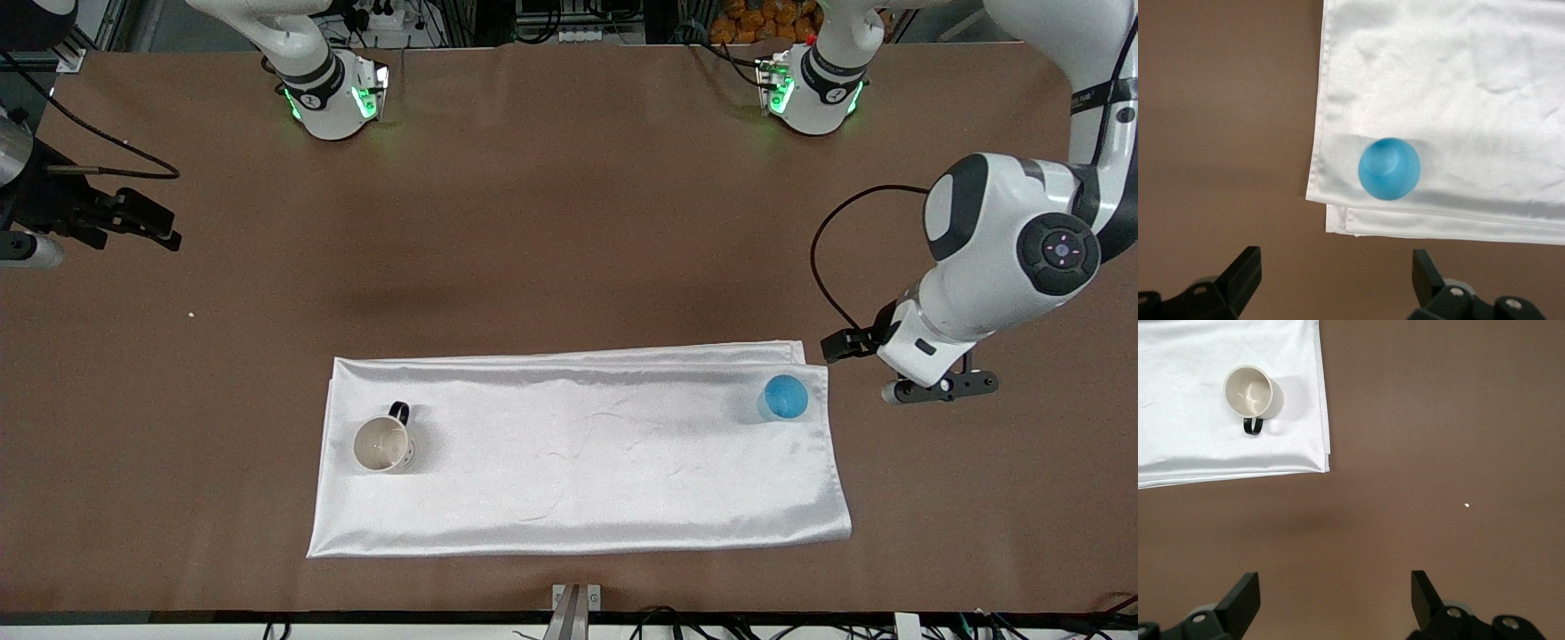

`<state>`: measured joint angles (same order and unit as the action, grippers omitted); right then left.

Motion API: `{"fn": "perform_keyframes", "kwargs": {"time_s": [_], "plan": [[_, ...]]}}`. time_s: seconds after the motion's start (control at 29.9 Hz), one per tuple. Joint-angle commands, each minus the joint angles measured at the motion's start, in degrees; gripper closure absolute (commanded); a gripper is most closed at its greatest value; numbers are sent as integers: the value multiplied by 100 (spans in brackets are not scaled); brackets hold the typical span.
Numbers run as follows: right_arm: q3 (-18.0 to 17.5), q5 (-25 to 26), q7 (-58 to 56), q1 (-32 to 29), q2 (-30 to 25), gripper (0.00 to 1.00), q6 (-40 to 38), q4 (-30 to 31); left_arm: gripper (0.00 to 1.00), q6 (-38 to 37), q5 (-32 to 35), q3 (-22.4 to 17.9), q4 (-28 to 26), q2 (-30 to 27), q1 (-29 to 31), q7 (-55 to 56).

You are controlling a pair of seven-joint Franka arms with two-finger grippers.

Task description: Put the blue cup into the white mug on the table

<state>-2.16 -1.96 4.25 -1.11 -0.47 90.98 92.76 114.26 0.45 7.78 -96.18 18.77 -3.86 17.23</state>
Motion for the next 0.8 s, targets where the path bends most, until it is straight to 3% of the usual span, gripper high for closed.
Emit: {"fn": "perform_keyframes", "kwargs": {"time_s": [0.0,0.43,0.77], "plan": [[31,56,6,84,258,0,227,-22,0,334,192,-13,-23,328,-1,105],[14,21,32,435,1329,0,1474,-74,0,1046,377,-4,-6,1067,-36,105],[14,56,936,1173,2437,0,2705,-74,0,1309,386,-4,12,1340,-53,105]]}}
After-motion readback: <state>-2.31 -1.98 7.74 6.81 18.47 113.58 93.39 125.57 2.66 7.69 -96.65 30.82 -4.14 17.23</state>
